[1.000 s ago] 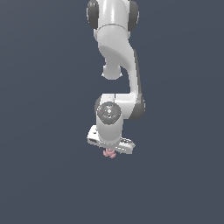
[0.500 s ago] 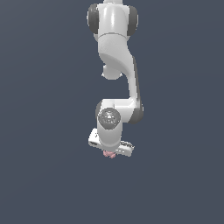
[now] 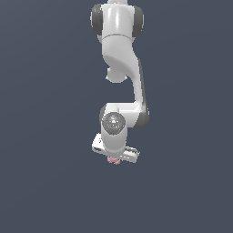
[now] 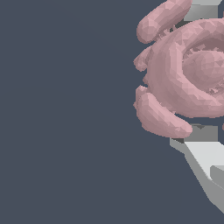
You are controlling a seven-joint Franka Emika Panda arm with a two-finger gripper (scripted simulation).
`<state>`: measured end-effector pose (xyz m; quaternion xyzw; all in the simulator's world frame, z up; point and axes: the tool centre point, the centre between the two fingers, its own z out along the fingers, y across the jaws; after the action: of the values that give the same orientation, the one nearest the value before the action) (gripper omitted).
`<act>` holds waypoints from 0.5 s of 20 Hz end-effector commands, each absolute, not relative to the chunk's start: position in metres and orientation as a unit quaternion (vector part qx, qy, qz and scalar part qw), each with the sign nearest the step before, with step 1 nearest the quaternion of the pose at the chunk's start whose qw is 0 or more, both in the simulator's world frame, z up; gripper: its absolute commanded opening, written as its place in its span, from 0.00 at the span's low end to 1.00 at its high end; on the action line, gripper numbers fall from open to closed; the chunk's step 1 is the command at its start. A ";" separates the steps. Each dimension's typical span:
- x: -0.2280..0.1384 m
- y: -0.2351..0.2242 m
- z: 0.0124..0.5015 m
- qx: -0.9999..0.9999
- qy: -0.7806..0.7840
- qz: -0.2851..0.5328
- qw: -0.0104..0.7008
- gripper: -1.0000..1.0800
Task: Pick up the object and move it to a goal position.
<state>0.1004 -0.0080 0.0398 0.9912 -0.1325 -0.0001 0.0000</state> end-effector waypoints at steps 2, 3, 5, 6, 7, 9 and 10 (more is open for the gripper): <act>0.100 -0.008 0.040 0.991 -0.132 0.000 0.000 0.00; 0.100 -0.007 0.040 0.991 -0.132 0.000 0.000 0.00; 0.098 -0.005 0.041 0.991 -0.132 0.000 0.000 0.00; 0.097 -0.004 0.042 0.991 -0.132 0.000 0.000 0.00; 0.095 -0.002 0.043 0.991 -0.132 0.000 0.000 0.00; 0.092 0.001 0.045 0.991 -0.132 0.000 0.000 0.00; 0.089 0.004 0.046 0.991 -0.132 0.000 0.000 0.00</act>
<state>0.0921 0.0001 0.0442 0.9912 -0.1327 -0.0003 0.0001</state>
